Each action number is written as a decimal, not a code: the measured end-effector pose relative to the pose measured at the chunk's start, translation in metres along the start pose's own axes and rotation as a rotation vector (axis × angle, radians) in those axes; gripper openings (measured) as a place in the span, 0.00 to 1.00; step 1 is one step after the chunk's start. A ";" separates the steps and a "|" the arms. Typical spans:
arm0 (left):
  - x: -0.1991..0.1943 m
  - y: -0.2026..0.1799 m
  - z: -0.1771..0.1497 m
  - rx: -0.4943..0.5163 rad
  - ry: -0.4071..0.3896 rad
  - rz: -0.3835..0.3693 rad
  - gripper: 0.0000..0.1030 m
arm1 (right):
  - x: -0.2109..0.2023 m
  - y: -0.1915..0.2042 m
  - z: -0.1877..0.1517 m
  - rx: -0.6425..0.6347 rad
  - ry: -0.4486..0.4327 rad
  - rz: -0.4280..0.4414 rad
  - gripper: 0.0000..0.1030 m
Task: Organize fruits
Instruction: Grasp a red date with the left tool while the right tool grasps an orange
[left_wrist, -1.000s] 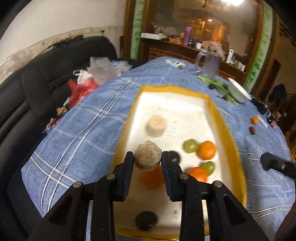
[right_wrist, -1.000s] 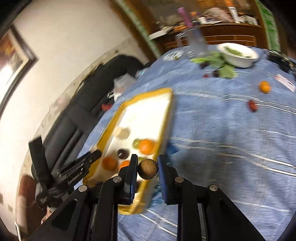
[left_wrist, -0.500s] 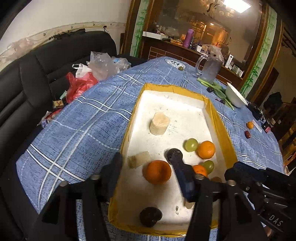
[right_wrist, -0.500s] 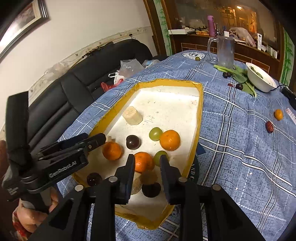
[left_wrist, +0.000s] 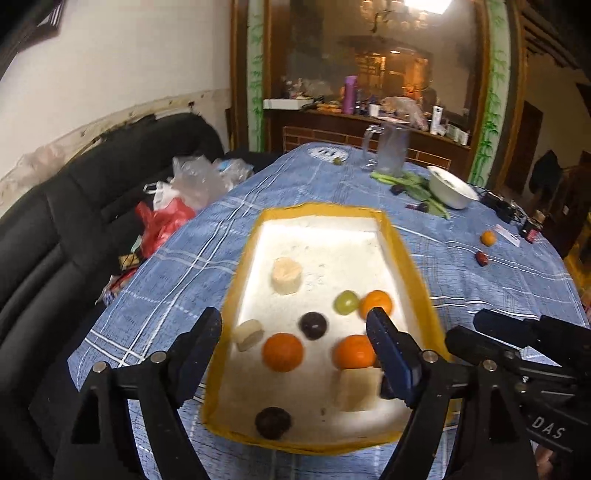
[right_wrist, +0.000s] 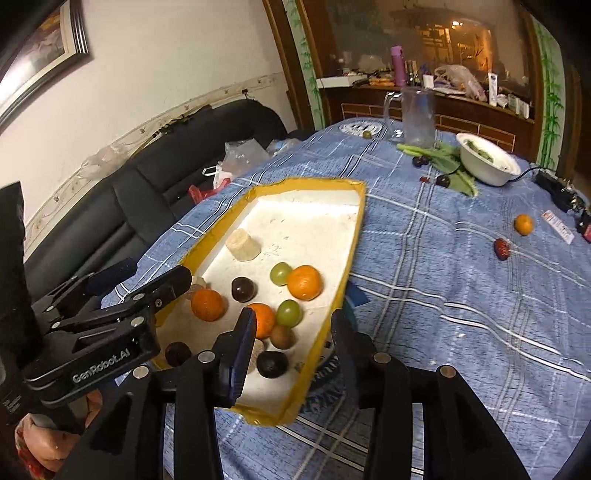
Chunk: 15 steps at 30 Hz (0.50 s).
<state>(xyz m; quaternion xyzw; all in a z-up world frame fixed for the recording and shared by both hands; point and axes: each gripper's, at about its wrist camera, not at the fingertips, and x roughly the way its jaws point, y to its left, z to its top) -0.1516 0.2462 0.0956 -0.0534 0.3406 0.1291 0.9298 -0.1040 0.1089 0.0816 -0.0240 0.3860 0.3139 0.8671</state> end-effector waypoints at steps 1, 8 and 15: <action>-0.003 -0.005 0.000 0.012 -0.005 -0.001 0.78 | -0.003 -0.002 -0.001 -0.001 -0.005 -0.002 0.45; -0.018 -0.034 0.001 0.089 -0.034 -0.007 0.78 | -0.025 -0.022 -0.007 0.035 -0.040 -0.010 0.45; -0.024 -0.061 0.000 0.139 -0.036 -0.022 0.78 | -0.044 -0.046 -0.015 0.083 -0.069 -0.022 0.45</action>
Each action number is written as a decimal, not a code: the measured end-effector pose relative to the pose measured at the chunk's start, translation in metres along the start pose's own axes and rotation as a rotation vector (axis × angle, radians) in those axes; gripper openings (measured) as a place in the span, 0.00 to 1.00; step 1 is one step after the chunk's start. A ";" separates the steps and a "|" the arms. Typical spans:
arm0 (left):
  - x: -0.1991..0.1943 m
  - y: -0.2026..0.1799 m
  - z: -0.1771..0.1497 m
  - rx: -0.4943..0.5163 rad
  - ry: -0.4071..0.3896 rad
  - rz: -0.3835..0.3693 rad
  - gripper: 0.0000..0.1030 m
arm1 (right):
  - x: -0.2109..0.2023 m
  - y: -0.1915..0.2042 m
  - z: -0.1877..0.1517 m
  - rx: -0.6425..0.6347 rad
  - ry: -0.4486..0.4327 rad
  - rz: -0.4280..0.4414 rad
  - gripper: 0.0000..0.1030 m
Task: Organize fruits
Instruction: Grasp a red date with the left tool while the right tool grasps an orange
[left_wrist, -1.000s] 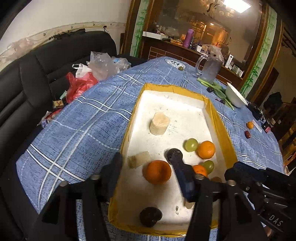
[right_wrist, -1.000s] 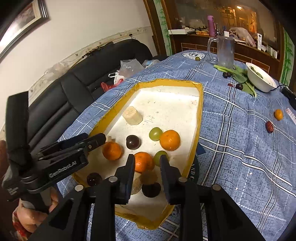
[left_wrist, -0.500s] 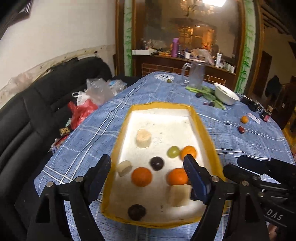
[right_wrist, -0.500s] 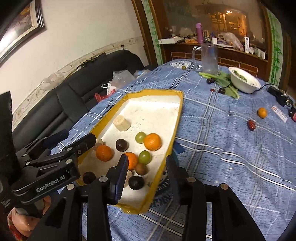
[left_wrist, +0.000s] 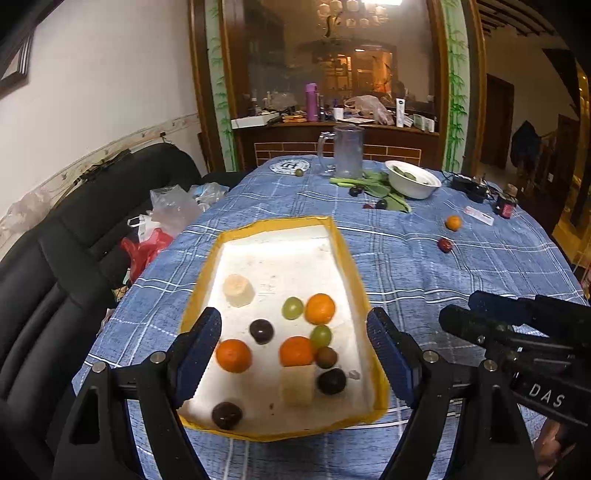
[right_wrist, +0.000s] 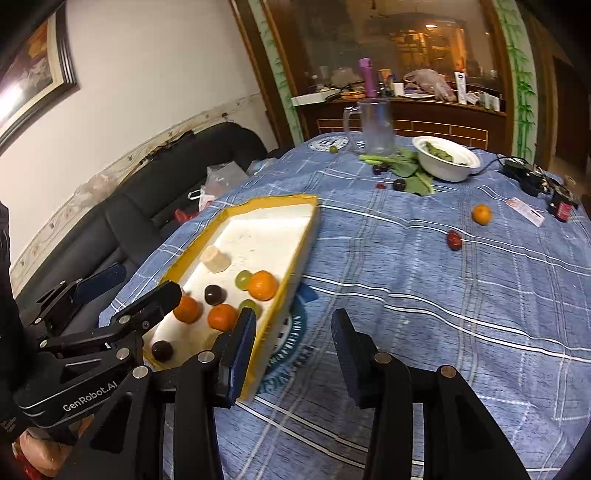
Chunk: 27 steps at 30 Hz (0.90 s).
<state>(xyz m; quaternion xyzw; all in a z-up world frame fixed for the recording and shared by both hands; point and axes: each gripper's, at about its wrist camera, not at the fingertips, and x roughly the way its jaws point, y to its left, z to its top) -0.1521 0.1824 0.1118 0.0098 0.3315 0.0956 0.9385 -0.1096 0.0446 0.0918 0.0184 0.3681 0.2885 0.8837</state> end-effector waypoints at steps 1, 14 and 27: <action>0.000 -0.004 0.000 0.007 0.004 -0.006 0.78 | -0.003 -0.005 -0.001 0.005 -0.005 -0.005 0.46; 0.023 -0.058 0.014 0.031 0.070 -0.170 0.78 | -0.027 -0.144 0.003 0.206 -0.035 -0.219 0.49; 0.078 -0.098 0.034 -0.011 0.174 -0.280 0.78 | 0.082 -0.245 0.100 0.189 0.027 -0.367 0.49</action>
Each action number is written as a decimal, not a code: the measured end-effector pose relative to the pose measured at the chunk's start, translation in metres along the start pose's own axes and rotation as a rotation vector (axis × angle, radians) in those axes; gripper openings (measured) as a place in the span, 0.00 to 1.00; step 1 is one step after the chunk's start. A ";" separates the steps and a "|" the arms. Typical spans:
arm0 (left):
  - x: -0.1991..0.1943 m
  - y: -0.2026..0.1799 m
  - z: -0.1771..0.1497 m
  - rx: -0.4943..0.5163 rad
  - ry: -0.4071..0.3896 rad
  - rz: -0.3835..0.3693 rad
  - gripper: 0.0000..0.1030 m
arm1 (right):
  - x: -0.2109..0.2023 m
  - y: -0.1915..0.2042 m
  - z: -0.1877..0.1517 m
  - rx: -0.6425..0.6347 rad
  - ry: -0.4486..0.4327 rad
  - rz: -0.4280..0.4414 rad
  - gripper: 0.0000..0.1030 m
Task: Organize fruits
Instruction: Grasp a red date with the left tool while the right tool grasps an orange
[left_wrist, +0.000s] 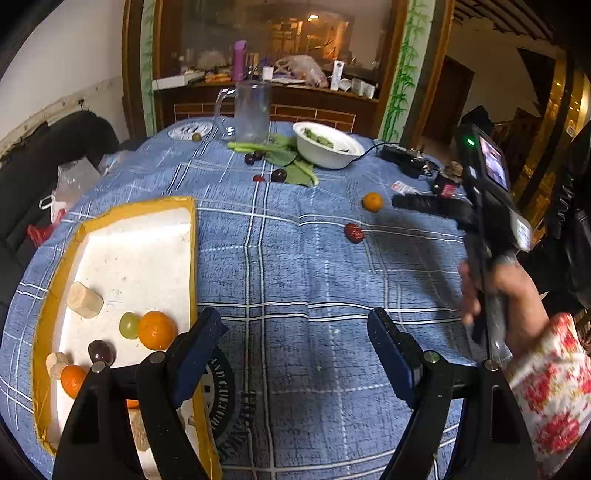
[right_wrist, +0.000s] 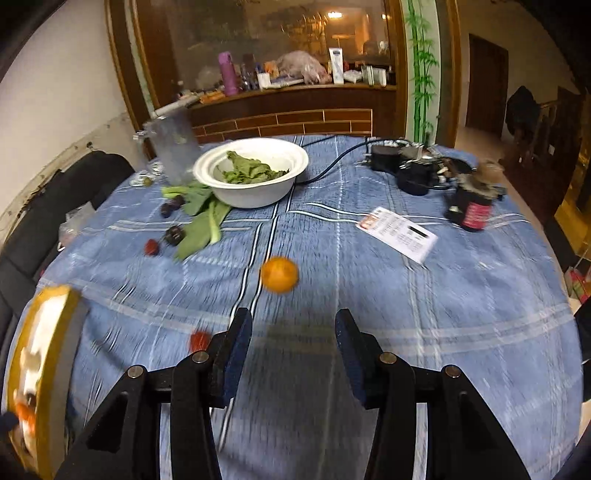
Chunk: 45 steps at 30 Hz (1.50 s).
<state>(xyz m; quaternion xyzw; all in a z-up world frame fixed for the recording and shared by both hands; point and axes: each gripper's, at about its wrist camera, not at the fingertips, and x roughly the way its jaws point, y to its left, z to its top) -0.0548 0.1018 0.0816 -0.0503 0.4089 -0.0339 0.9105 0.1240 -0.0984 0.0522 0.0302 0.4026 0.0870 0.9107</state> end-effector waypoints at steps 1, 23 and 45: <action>0.003 0.003 0.001 -0.010 0.007 0.002 0.78 | 0.009 0.000 0.005 0.005 0.003 0.002 0.49; 0.093 -0.044 0.049 -0.043 0.092 -0.081 0.78 | -0.015 -0.036 -0.050 0.183 0.083 0.125 0.33; 0.167 -0.077 0.065 0.095 0.026 0.003 0.22 | -0.049 -0.038 -0.089 0.188 -0.011 0.206 0.33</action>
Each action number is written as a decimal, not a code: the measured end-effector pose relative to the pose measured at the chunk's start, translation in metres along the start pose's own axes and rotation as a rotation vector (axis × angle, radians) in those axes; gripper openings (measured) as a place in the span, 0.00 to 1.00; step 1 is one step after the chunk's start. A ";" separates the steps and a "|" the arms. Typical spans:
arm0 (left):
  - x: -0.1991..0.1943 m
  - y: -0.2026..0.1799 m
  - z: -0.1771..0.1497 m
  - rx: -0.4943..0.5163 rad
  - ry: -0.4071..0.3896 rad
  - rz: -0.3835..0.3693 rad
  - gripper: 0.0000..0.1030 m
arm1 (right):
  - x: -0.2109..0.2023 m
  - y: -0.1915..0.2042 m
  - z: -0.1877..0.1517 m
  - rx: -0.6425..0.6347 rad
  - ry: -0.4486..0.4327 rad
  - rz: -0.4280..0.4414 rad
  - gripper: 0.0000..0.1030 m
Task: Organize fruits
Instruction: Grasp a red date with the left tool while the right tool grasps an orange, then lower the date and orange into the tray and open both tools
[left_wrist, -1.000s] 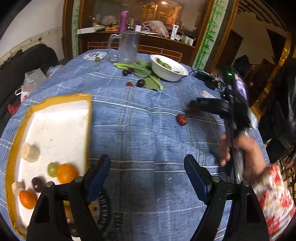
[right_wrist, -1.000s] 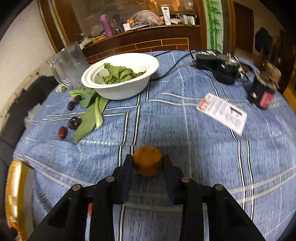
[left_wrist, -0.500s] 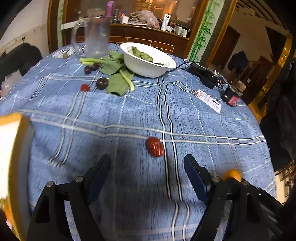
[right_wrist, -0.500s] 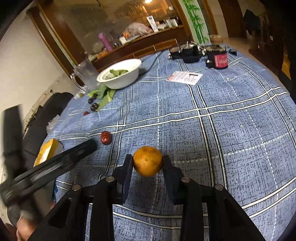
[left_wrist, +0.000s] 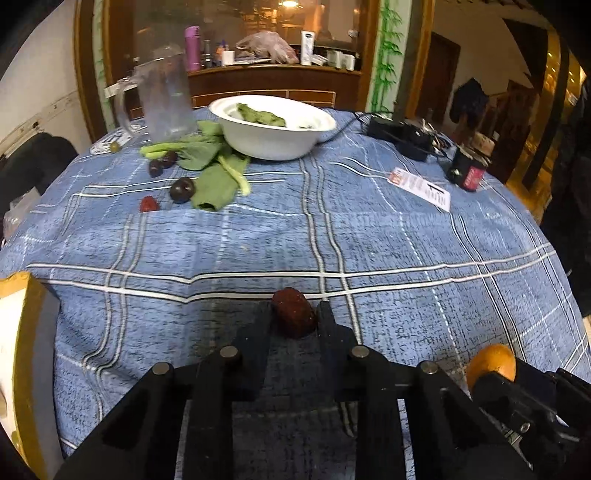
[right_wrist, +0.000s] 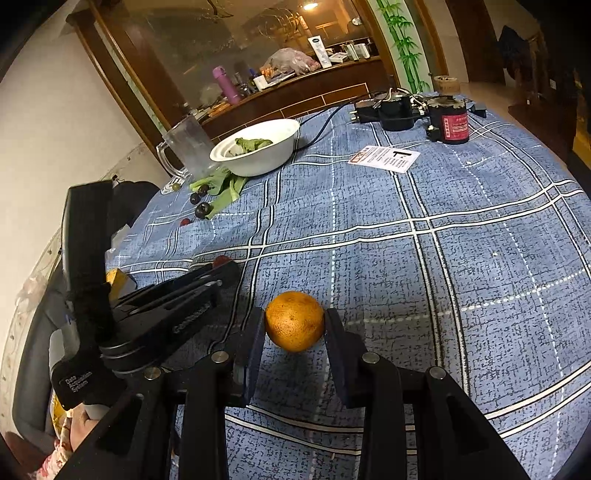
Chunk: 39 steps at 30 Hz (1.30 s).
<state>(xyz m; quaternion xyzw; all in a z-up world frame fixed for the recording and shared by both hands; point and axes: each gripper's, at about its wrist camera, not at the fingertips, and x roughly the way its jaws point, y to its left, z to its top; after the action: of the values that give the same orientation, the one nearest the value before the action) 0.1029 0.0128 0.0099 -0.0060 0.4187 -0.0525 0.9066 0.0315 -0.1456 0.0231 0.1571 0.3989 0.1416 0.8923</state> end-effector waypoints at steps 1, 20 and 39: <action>-0.002 0.002 0.000 -0.010 0.000 -0.002 0.22 | 0.000 0.000 0.001 0.000 -0.002 -0.001 0.33; -0.164 0.110 -0.049 -0.202 -0.146 0.020 0.23 | -0.017 0.029 -0.007 -0.067 -0.059 0.069 0.33; -0.181 0.273 -0.126 -0.463 -0.094 0.221 0.23 | 0.023 0.264 -0.061 -0.391 0.161 0.274 0.34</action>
<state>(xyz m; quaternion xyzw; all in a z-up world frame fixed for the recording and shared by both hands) -0.0851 0.3067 0.0503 -0.1699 0.3752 0.1447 0.8997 -0.0333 0.1138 0.0731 0.0222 0.4086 0.3476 0.8436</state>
